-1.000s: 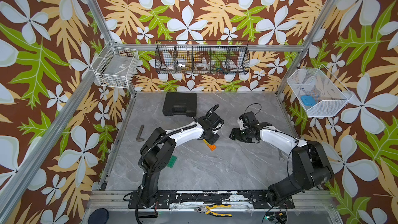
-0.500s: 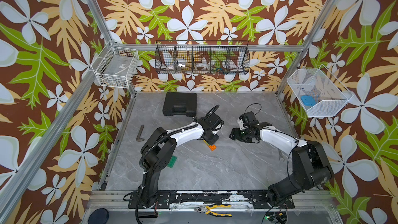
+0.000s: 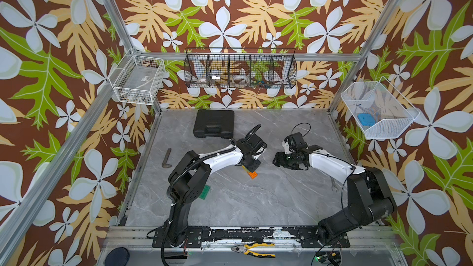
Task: Assemble a rectangle with lego
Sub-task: Assemble the lego brick with the lego brick.
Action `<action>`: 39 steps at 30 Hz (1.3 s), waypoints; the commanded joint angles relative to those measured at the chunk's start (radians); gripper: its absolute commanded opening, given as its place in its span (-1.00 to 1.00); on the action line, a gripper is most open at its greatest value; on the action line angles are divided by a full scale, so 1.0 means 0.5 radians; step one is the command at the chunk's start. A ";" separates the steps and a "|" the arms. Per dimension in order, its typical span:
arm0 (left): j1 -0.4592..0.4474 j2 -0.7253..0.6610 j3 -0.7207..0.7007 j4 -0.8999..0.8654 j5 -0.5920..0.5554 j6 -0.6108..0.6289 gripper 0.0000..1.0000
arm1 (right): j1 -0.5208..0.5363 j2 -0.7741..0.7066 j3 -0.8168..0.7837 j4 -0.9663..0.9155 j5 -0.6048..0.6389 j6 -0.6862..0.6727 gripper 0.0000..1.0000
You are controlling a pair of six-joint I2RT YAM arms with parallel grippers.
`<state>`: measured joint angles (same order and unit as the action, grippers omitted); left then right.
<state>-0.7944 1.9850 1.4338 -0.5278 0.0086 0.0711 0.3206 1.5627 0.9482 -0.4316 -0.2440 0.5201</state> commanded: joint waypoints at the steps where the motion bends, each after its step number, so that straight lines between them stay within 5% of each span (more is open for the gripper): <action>1: -0.003 0.042 0.001 -0.092 0.058 0.026 -1.00 | 0.000 -0.005 -0.001 0.017 -0.008 0.012 0.33; 39: 0.000 0.034 -0.160 -0.009 0.057 -0.013 -1.00 | 0.050 0.027 0.029 0.053 -0.045 0.058 0.29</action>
<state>-0.7940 1.9854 1.3609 -0.3820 0.0368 0.0795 0.3447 1.5753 0.9524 -0.4076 -0.2646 0.5461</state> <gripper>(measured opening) 0.335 0.647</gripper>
